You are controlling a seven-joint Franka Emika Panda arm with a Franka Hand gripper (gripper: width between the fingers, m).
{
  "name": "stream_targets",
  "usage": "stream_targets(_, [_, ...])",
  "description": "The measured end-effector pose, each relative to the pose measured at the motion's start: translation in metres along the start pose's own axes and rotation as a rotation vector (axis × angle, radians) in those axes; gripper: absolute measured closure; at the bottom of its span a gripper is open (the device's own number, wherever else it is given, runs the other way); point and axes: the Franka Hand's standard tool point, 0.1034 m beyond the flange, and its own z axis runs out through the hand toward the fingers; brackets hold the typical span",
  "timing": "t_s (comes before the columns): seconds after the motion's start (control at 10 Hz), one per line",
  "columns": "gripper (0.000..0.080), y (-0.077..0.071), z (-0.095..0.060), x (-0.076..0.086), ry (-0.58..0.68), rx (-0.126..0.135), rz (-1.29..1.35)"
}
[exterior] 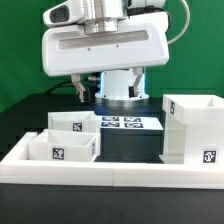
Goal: Assemble drawer
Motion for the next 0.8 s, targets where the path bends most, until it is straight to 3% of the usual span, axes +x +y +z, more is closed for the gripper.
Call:
stream_targets(0.2, [0.0151, 0.010, 0.018, -0.009, -0.037, -0.058, -0.077])
stream_targets(0.3, [0.0151, 0.016, 0.027, -0.012, -0.042, -0.070, -0.080])
stream_targets(0.6, [0.0151, 0.032, 0.046, -0.022, -0.030, -0.091, -0.077])
stream_targets(0.8, [0.0151, 0.030, 0.045, -0.021, -0.030, -0.089, -0.081])
